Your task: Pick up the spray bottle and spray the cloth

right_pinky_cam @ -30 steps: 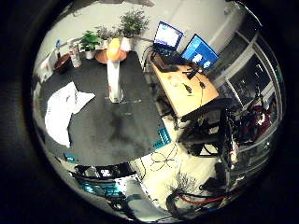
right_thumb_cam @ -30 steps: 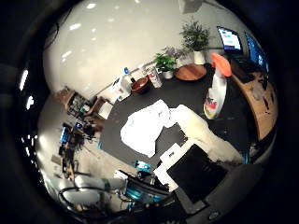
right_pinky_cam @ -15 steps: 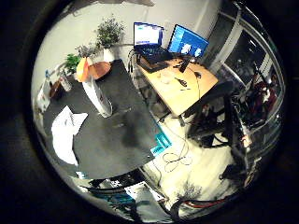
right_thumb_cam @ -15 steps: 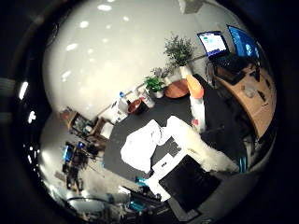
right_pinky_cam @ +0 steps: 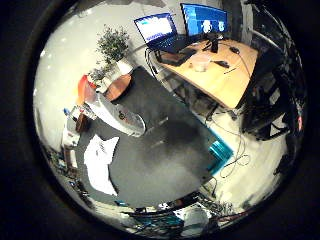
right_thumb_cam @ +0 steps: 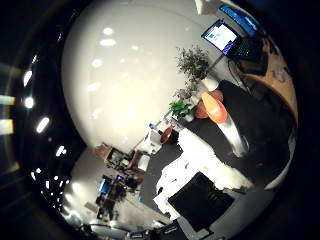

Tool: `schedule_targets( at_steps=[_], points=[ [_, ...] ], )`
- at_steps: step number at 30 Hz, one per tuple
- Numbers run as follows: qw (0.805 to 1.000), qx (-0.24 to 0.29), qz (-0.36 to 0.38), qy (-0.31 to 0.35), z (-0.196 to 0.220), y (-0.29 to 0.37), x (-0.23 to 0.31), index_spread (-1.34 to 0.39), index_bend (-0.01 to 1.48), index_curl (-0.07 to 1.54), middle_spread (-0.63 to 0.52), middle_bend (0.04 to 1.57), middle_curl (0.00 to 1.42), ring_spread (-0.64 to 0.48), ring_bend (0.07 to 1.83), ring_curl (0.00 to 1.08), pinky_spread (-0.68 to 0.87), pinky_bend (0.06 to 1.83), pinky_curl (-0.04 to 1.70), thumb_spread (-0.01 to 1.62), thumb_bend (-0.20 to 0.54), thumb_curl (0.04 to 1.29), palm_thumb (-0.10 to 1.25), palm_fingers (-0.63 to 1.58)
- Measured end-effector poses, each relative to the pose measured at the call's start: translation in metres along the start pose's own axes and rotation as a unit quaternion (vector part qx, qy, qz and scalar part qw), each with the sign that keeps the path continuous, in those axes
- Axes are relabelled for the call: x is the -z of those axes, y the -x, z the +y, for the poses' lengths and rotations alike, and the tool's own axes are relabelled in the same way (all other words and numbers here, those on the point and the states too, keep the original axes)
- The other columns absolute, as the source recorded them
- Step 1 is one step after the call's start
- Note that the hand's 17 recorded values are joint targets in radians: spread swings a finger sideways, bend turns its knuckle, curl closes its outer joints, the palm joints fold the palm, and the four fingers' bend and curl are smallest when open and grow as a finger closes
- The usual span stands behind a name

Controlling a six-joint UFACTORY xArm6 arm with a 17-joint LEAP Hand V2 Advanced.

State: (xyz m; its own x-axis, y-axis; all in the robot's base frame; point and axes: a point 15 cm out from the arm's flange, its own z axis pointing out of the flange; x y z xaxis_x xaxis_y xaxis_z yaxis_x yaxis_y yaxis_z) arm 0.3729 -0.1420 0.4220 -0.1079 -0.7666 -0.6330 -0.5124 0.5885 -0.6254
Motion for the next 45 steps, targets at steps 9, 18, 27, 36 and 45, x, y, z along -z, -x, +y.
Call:
schedule_targets(
  at_steps=[9, 18, 27, 36, 45],
  points=[
    [0.997, -0.057, -0.024, 0.038, 0.017, -0.030, -0.040, -0.15, 0.19, 0.34, 0.23, 0.18, 0.27, 0.36, 0.25, 0.24, 0.64, 0.78, 0.19, 1.02, -0.023, 0.52, 0.67, 0.20],
    [0.992, -0.096, -0.028, 0.081, 0.037, -0.055, -0.077, -0.12, 0.18, 0.34, 0.25, 0.18, 0.27, 0.36, 0.25, 0.25, 0.63, 0.77, 0.19, 1.03, -0.023, 0.52, 0.65, 0.18],
    [0.986, -0.115, -0.049, 0.111, 0.042, -0.053, -0.113, -0.11, 0.18, 0.34, 0.25, 0.18, 0.27, 0.37, 0.25, 0.25, 0.62, 0.77, 0.20, 1.03, -0.023, 0.52, 0.65, 0.16],
    [0.984, -0.117, -0.050, 0.126, 0.039, -0.055, -0.139, -0.10, 0.18, 0.34, 0.25, 0.18, 0.27, 0.36, 0.25, 0.25, 0.62, 0.76, 0.20, 1.03, -0.023, 0.52, 0.65, 0.16],
    [0.977, -0.118, -0.059, 0.165, 0.055, -0.051, -0.176, -0.11, 0.16, 0.32, 0.23, 0.20, 0.28, 0.34, 0.30, 0.26, 0.62, 0.76, 0.20, 1.03, -0.023, 0.51, 0.65, 0.20]
  ],
)
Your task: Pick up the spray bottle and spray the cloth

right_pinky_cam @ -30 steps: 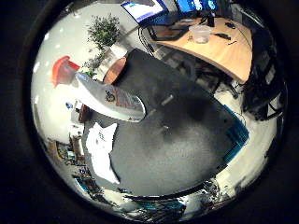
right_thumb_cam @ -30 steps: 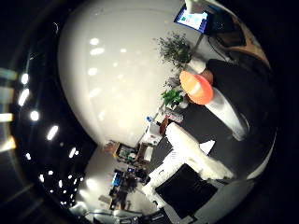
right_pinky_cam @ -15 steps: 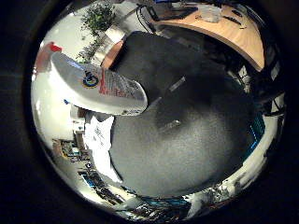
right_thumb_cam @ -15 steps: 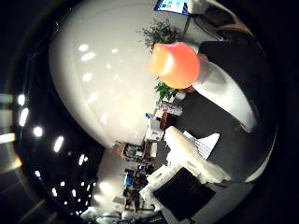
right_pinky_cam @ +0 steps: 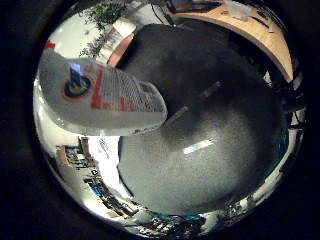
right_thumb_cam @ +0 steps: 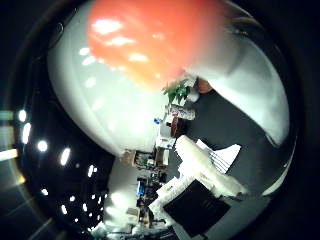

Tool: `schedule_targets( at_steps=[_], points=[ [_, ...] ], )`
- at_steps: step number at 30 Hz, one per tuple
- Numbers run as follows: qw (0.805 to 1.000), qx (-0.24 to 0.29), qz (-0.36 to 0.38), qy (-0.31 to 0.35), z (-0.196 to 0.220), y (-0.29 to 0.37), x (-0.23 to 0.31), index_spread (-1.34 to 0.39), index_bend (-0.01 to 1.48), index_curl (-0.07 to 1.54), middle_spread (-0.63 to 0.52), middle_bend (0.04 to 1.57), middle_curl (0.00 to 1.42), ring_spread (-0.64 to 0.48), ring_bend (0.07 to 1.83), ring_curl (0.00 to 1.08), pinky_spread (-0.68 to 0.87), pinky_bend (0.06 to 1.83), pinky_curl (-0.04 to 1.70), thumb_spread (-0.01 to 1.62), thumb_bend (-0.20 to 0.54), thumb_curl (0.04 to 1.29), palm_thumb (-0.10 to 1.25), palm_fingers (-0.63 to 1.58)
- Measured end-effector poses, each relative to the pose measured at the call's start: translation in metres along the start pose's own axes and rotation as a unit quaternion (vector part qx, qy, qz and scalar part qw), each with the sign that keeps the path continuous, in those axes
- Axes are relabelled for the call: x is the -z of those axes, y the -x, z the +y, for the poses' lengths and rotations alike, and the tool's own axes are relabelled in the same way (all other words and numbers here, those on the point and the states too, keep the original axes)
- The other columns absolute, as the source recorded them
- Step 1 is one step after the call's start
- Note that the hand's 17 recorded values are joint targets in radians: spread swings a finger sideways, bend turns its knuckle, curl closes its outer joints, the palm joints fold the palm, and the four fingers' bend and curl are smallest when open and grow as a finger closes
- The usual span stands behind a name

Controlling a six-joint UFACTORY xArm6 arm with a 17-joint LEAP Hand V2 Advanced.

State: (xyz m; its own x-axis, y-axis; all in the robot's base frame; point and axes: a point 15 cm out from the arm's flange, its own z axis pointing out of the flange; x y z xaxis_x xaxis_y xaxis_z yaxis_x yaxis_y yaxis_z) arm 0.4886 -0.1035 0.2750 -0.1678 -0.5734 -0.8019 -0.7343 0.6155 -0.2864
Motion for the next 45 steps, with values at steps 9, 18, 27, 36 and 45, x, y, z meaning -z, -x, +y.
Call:
schedule_targets(
  at_steps=[9, 18, 27, 36, 45],
  points=[
    [0.999, 0.017, -0.002, 0.027, 0.011, 0.005, -0.029, -0.34, 0.20, 0.32, -0.03, 0.29, 0.33, 0.07, 0.57, 0.29, 0.58, 0.62, 0.12, 1.03, -0.019, 0.51, 0.68, 0.57],
    [0.998, 0.039, -0.012, 0.038, 0.021, 0.020, -0.047, -0.59, 0.39, 0.50, -0.44, 0.74, 0.55, -0.38, 0.99, 0.47, -0.46, 0.91, 0.14, 0.77, -0.030, 0.59, 0.80, 1.40],
    [0.994, 0.089, -0.059, -0.004, 0.009, 0.046, -0.046, -0.34, 0.94, 0.70, -0.23, 1.14, 0.68, -0.23, 1.30, 0.58, -0.38, 1.28, 0.41, 0.94, 0.009, 0.69, 1.01, 1.33],
    [0.993, 0.108, -0.039, -0.005, 0.002, 0.040, -0.016, -0.28, 1.07, 0.70, -0.18, 1.25, 0.69, -0.20, 1.39, 0.60, -0.31, 1.33, 0.51, 0.81, -0.015, 0.81, 1.05, 1.25],
    [0.988, 0.143, -0.032, 0.051, 0.022, 0.052, 0.032, -0.26, 1.10, 0.68, -0.17, 1.28, 0.68, -0.20, 1.42, 0.59, -0.31, 1.32, 0.55, 0.71, -0.016, 0.90, 1.04, 1.24]
  ],
)
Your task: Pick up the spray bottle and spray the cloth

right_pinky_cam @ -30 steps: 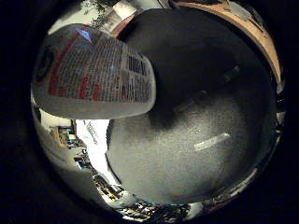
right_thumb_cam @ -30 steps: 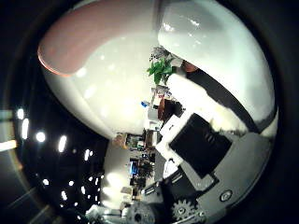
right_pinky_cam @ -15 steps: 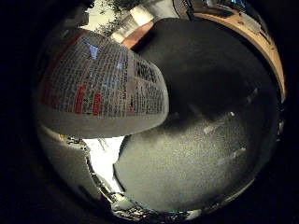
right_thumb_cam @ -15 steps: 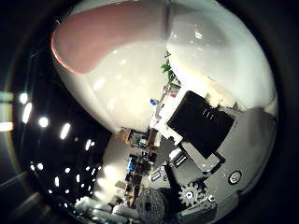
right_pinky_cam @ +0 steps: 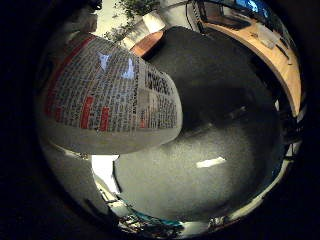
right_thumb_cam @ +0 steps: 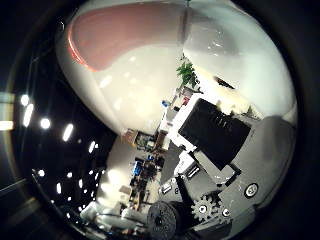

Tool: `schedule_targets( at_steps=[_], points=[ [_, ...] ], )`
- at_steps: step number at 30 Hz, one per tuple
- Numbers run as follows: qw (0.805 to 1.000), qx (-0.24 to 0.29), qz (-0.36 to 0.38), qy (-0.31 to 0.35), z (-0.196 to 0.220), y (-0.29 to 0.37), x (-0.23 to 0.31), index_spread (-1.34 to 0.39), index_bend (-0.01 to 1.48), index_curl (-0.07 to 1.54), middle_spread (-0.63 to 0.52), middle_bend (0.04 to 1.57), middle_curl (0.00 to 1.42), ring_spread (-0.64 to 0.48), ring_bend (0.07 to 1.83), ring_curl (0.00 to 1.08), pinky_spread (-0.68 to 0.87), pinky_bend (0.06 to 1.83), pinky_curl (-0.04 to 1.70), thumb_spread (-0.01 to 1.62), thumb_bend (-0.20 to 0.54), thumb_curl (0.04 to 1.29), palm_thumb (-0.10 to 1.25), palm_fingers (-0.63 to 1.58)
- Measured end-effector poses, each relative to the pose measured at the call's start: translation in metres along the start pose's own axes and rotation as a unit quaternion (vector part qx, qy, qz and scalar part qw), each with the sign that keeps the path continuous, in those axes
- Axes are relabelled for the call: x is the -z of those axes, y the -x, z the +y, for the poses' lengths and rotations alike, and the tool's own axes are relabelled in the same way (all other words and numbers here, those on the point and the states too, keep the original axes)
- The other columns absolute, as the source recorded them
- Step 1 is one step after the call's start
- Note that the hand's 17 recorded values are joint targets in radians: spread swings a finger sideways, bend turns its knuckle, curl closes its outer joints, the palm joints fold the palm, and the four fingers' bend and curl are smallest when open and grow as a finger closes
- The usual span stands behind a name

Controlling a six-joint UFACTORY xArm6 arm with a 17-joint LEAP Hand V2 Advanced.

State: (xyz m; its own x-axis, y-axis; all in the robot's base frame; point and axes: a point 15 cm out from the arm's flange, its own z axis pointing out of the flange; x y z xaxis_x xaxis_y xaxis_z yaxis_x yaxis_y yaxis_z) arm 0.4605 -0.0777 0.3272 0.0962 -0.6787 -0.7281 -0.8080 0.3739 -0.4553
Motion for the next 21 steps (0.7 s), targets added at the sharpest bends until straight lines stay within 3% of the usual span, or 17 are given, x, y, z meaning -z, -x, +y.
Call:
schedule_targets(
  at_steps=[11, 14, 21],
  points=[
    [0.993, 0.045, -0.023, 0.103, 0.042, 0.090, 0.057, -0.25, 1.13, 0.66, -0.17, 1.30, 0.67, -0.20, 1.42, 0.58, -0.30, 1.30, 0.59, 0.69, -0.015, 0.95, 1.03, 1.24],
    [0.992, 0.070, -0.010, 0.105, 0.047, 0.124, 0.074, -0.25, 1.14, 0.65, -0.17, 1.31, 0.66, -0.20, 1.42, 0.58, -0.30, 1.30, 0.60, 0.69, -0.015, 0.96, 1.03, 1.24],
    [0.975, 0.122, -0.029, 0.182, 0.086, 0.198, 0.055, -0.25, 1.15, 0.65, -0.17, 1.31, 0.66, -0.20, 1.43, 0.57, -0.30, 1.29, 0.61, 0.70, -0.015, 0.98, 1.03, 1.24]
  ],
)
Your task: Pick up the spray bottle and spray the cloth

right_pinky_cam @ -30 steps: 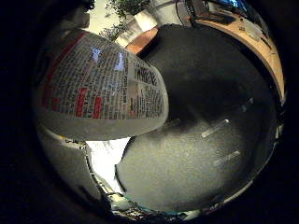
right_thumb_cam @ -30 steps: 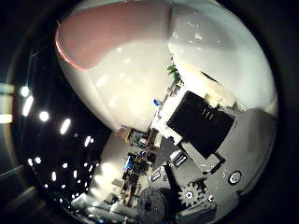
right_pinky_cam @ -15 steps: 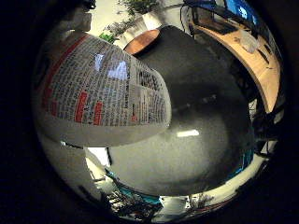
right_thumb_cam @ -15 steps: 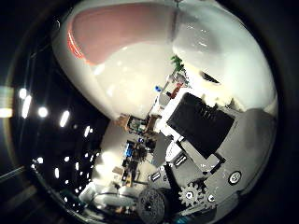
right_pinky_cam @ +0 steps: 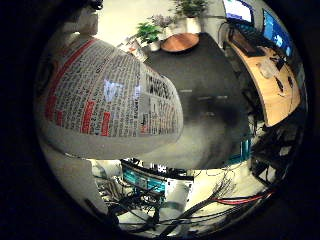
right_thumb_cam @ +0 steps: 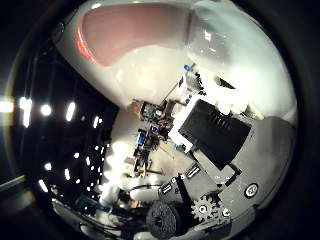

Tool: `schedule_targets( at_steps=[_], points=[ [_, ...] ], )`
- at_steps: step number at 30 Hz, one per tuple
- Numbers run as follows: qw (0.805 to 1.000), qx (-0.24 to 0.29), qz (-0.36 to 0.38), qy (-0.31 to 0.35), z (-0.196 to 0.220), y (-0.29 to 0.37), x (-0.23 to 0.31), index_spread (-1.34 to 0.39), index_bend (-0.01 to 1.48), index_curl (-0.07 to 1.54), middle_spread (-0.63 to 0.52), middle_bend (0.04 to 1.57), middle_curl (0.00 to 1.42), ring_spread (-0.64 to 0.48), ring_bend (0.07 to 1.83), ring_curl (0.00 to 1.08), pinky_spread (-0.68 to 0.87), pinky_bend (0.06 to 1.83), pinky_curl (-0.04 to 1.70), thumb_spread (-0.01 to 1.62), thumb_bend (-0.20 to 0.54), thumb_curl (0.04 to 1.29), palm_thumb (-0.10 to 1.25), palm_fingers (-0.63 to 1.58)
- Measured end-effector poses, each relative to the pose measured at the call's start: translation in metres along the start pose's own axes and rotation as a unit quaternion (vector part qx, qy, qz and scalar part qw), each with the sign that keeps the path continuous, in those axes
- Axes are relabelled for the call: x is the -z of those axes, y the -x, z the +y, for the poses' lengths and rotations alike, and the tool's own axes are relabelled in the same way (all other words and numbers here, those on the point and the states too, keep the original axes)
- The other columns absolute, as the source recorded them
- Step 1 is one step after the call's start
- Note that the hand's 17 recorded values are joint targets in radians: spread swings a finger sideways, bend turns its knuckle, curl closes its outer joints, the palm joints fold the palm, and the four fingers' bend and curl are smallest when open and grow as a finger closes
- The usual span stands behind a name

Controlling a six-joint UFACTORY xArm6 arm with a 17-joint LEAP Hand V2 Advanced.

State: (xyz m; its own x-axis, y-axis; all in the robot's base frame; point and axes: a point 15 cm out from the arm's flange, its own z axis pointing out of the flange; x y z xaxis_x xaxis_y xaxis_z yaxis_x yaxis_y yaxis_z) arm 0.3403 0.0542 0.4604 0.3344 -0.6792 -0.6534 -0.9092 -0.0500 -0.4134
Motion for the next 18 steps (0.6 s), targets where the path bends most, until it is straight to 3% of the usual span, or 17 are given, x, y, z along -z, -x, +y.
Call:
schedule_targets(
  at_steps=[5, 9, 18],
  points=[
    [0.998, 0.037, -0.021, 0.054, 0.005, 0.057, -0.028, -0.25, 1.15, 0.64, -0.17, 1.31, 0.66, -0.20, 1.43, 0.57, -0.30, 1.29, 0.62, 0.71, -0.015, 0.98, 1.03, 1.24],
    [0.994, 0.037, -0.038, 0.098, 0.004, 0.082, -0.056, -0.25, 1.15, 0.64, -0.17, 1.31, 0.65, -0.20, 1.43, 0.57, -0.30, 1.29, 0.62, 0.72, -0.014, 0.99, 1.03, 1.24],
    [0.981, -0.039, -0.066, 0.179, -0.028, 0.058, -0.124, -0.25, 1.15, 0.64, -0.17, 1.31, 0.65, -0.20, 1.43, 0.58, -0.30, 1.28, 0.63, 0.75, -0.013, 0.99, 1.03, 1.24]
  ],
)
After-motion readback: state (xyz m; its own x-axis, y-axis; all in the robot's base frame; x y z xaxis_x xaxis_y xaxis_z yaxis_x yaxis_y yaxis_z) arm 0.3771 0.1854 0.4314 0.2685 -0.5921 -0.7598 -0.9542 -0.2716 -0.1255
